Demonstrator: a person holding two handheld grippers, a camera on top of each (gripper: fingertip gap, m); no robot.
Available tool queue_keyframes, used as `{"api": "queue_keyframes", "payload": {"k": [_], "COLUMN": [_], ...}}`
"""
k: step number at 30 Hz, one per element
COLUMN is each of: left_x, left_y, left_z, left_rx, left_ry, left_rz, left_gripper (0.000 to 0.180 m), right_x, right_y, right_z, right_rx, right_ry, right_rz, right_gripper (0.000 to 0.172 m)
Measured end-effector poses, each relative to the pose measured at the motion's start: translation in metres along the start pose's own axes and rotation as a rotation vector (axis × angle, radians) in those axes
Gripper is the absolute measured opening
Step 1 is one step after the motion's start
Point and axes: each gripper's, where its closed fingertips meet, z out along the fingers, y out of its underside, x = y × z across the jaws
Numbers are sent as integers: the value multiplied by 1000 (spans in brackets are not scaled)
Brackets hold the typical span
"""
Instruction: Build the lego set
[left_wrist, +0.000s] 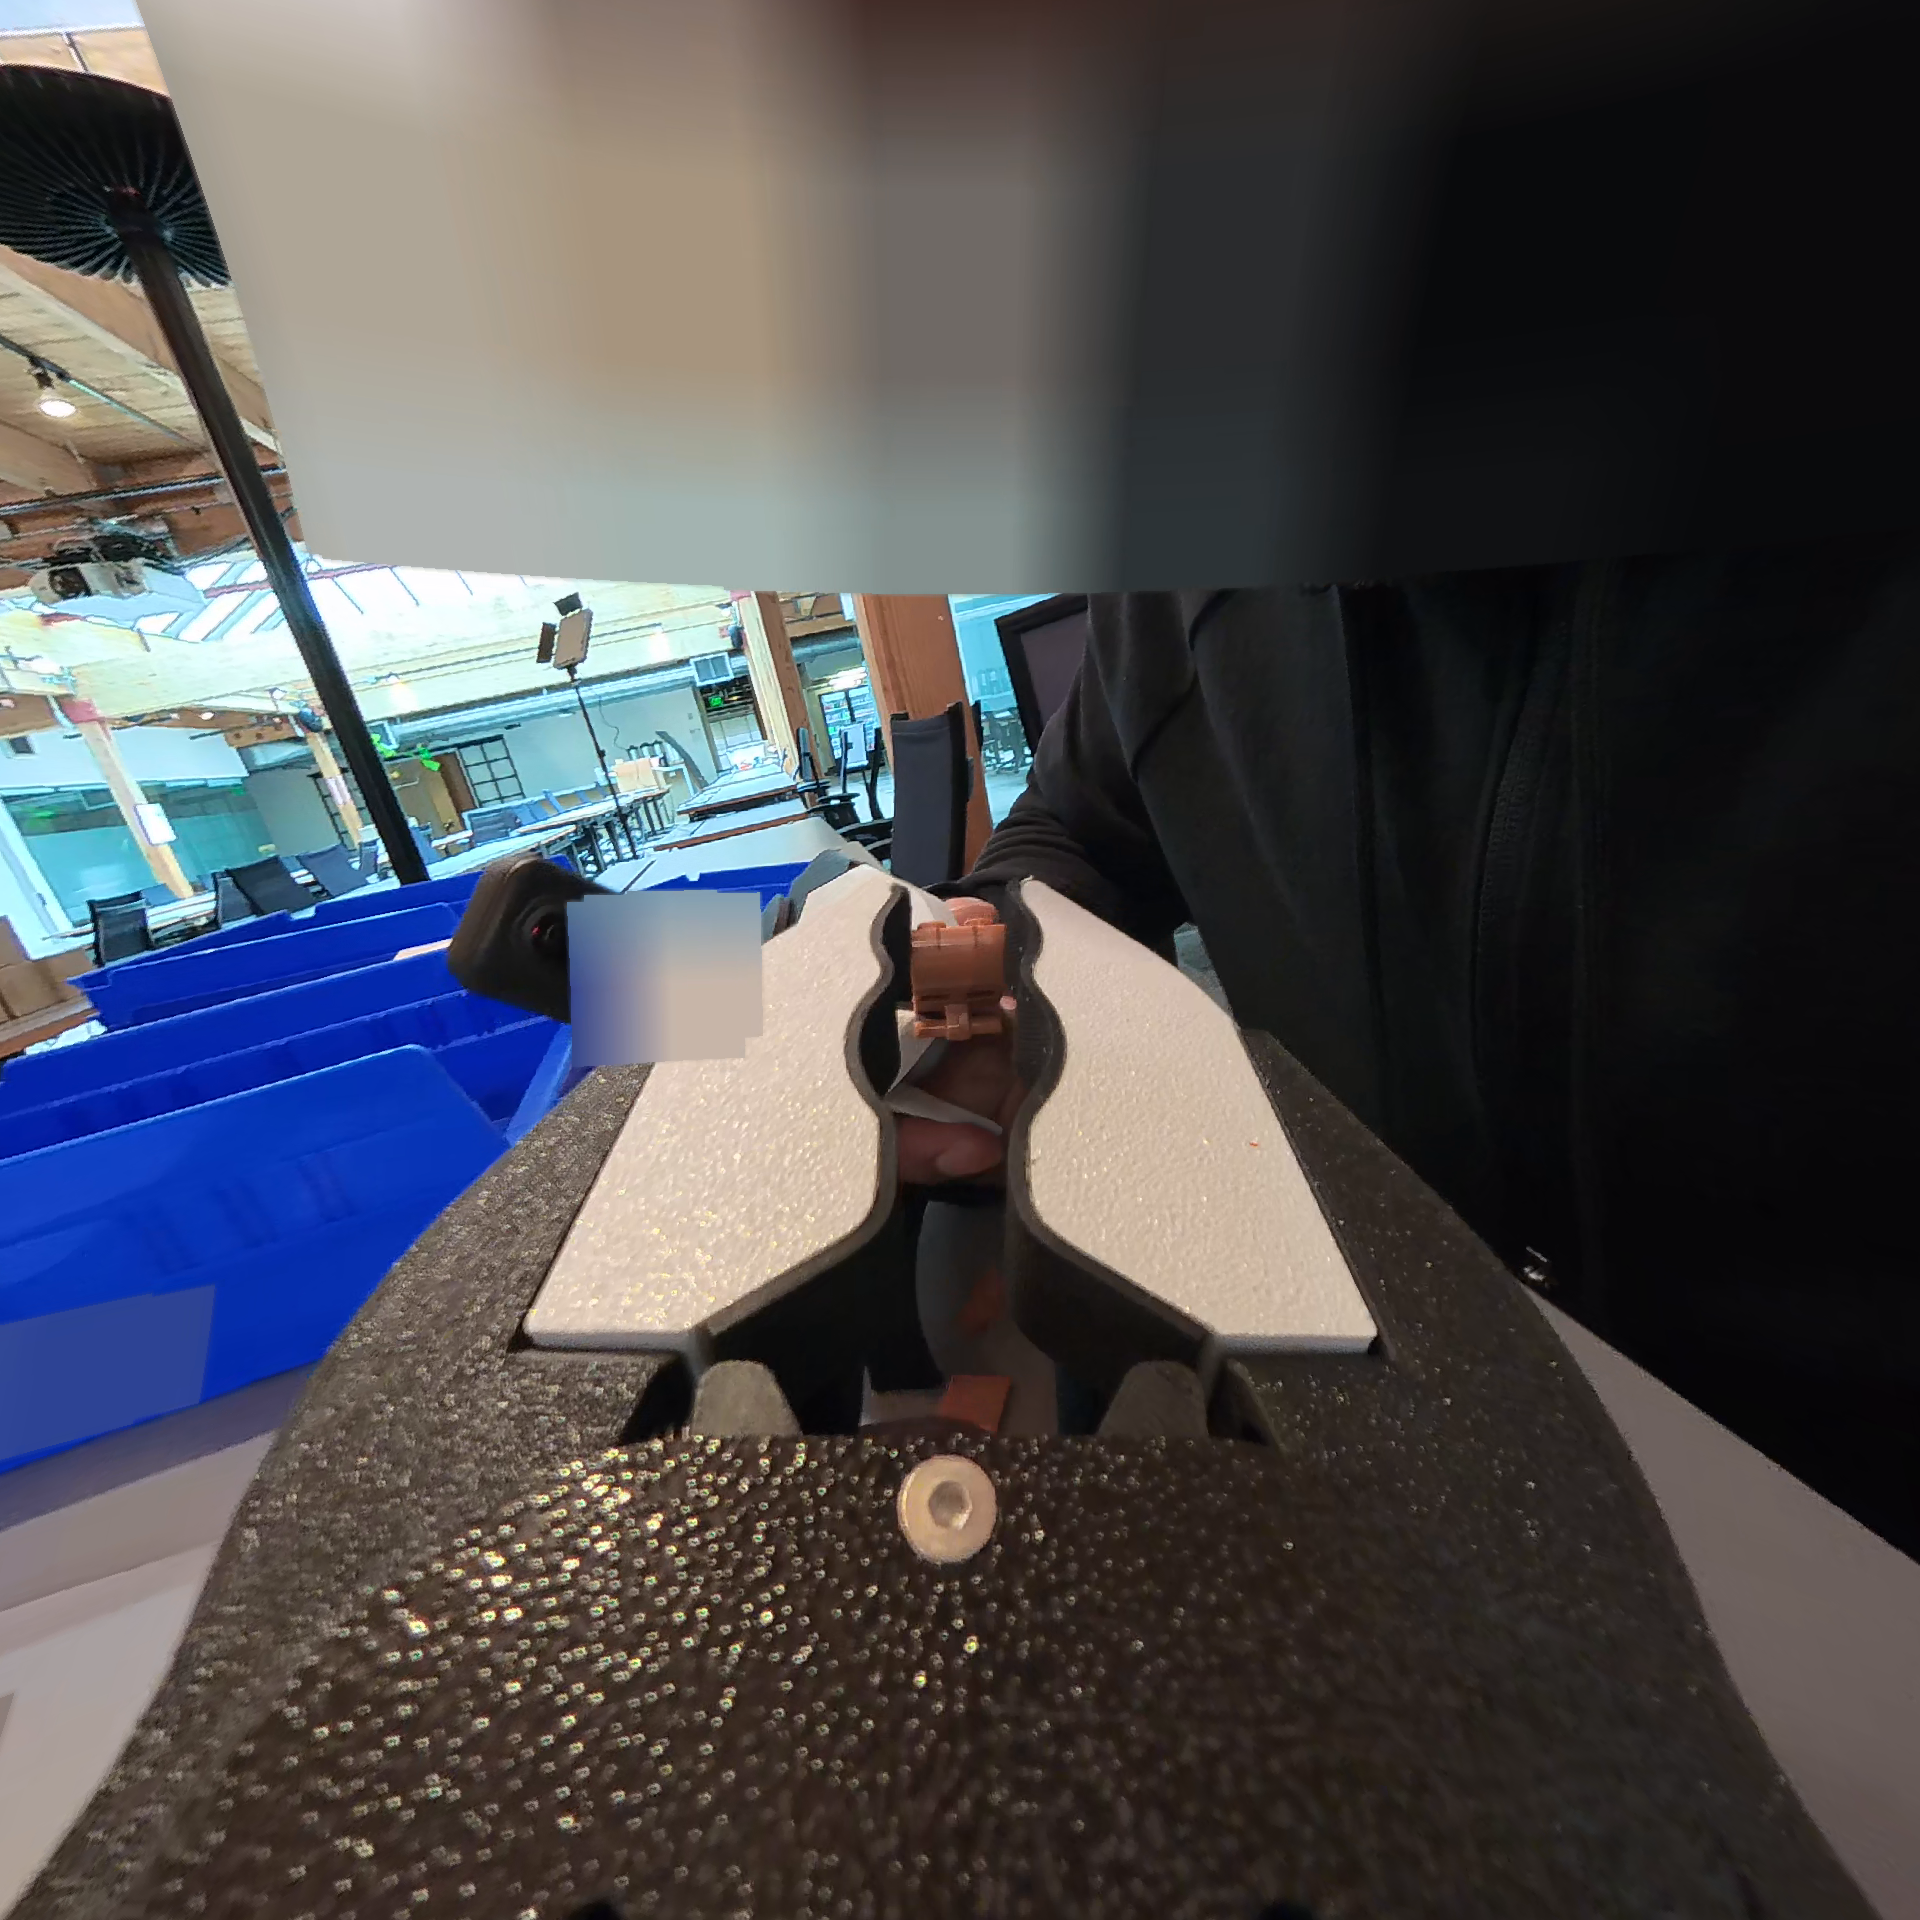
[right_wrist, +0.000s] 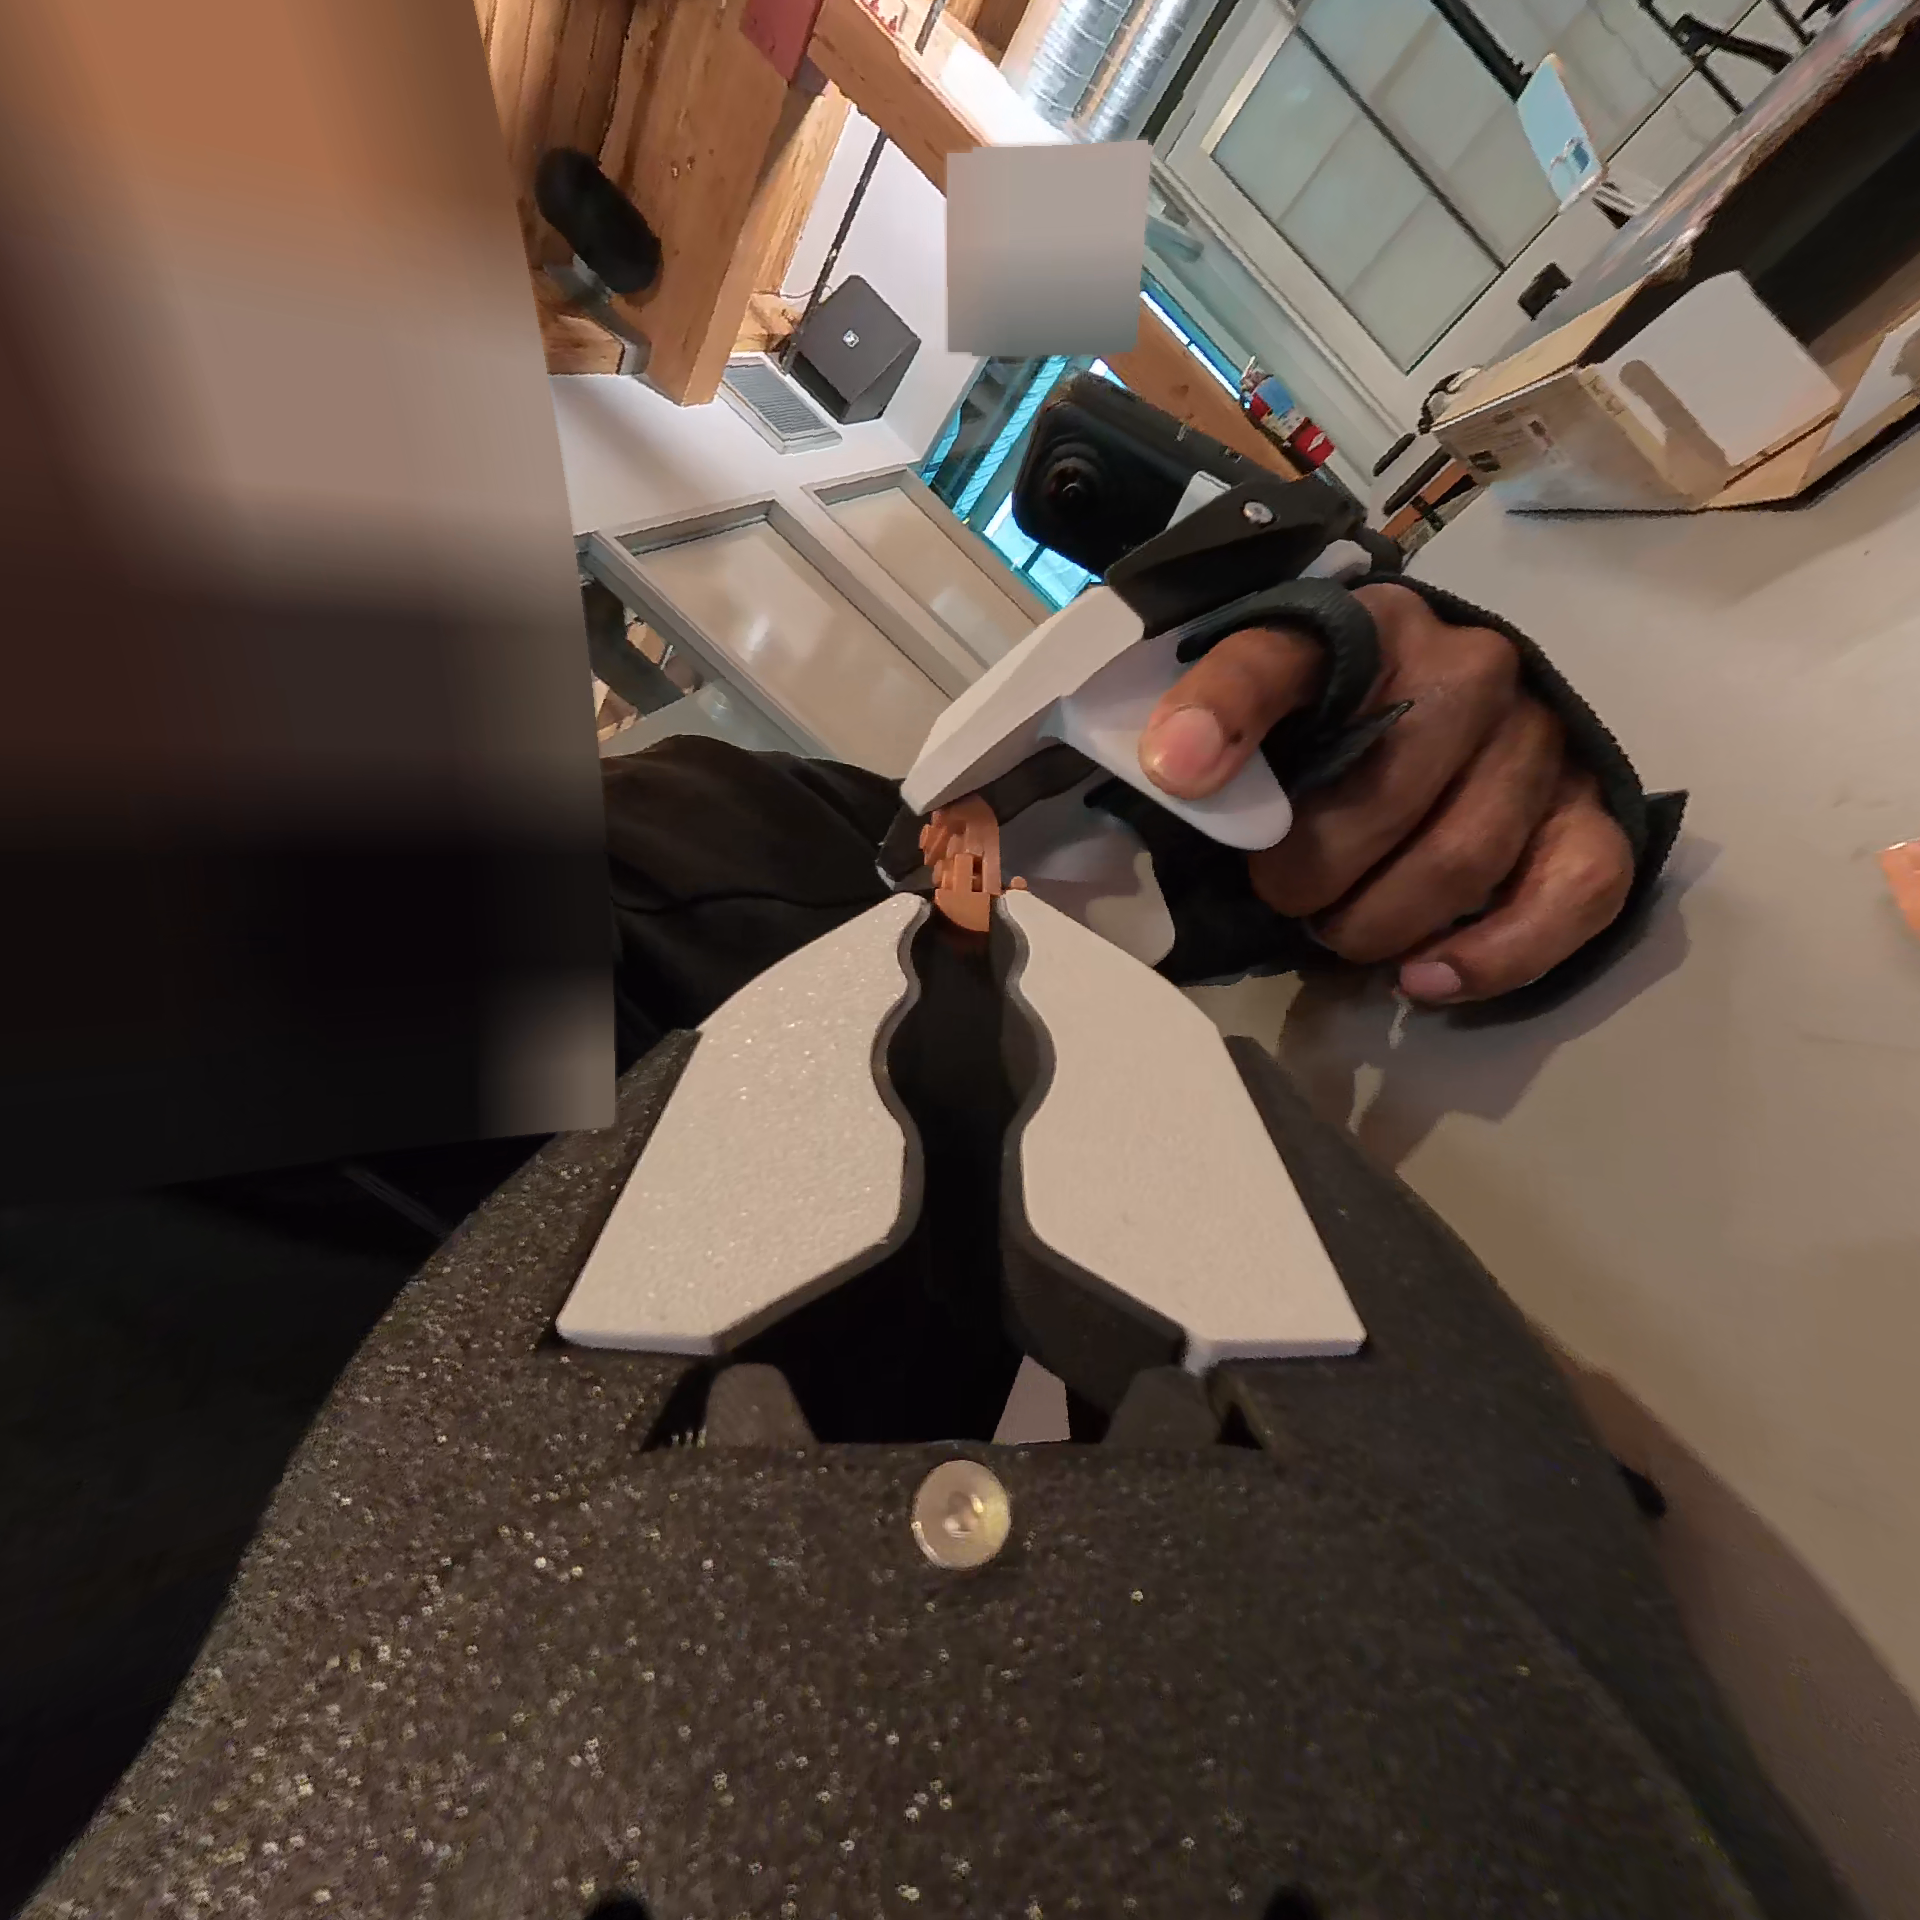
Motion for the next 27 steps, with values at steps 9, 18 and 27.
{"api": "queue_keyframes", "payload": {"k": [9, 18, 27], "left_x": [-12, -17, -34], "left_y": [6, 11, 21], "left_z": [-4, -4, -7], "left_rx": [-51, -101, -194], "left_ry": [-80, -122, -244], "left_rz": [17, 44, 26], "left_gripper": [20, 23, 23], "right_x": [7, 14, 27], "right_y": [-5, -10, -17], "right_z": [-5, -9, -19], "right_rx": [14, 25, -8], "right_ry": [77, 179, 376], "right_rz": [-57, -158, -381], "right_gripper": [8, 8, 8]}}
